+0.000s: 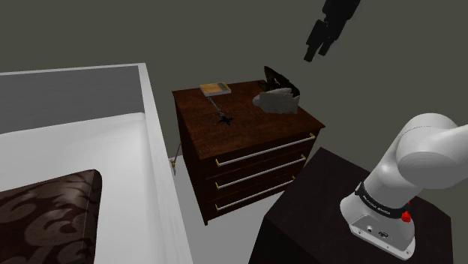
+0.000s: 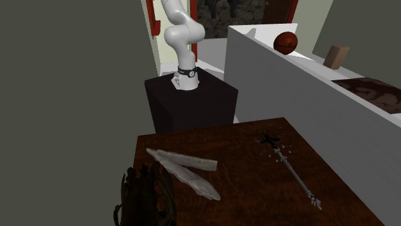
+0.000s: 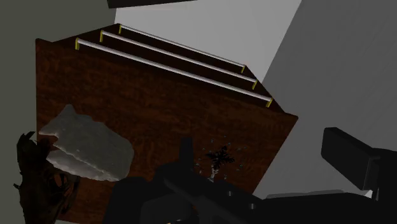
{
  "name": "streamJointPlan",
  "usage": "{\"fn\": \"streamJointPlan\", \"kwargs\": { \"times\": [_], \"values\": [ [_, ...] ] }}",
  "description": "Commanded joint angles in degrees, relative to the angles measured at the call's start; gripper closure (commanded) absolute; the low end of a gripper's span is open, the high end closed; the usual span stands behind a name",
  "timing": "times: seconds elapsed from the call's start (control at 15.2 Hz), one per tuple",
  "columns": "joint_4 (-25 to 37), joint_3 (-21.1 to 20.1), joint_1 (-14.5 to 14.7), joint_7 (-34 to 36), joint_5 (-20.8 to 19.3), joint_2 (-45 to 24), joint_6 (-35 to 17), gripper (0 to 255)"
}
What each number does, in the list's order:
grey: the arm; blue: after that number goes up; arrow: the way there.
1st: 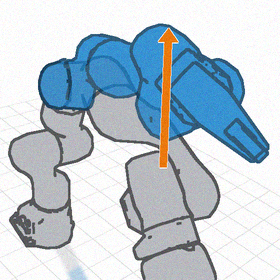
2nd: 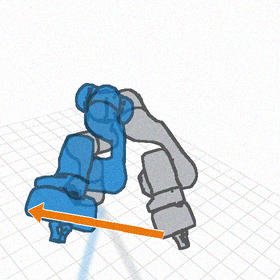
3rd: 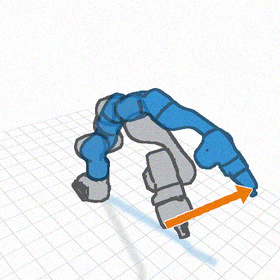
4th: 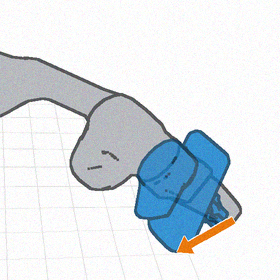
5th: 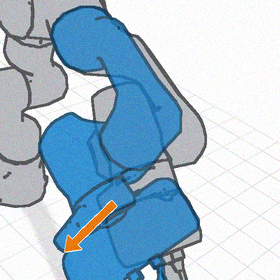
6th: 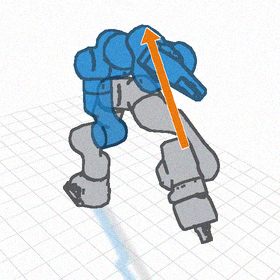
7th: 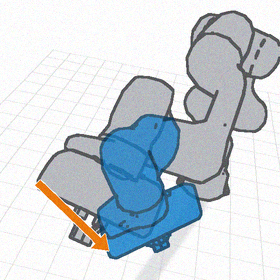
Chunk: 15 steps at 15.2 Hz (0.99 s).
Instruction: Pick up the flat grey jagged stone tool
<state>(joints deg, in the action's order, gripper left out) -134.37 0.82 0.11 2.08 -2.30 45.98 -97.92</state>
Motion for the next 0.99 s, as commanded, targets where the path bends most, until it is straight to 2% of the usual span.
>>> {"fn": "streamJointPlan", "kwargs": {
  "times": [0.0, 0.53, 0.92],
  "values": [
    [0.0, 0.0, 0.0, 0.0, 0.0, 0.0, 0.0, 0],
    [1.9, 12.1, 0.7, -18.3, -3.7, -10.3, -5.0, 0],
    [7.3, 20.5, 2.1, -32.4, -3.7, -21.9, -8.2, 0]
  ]
}}
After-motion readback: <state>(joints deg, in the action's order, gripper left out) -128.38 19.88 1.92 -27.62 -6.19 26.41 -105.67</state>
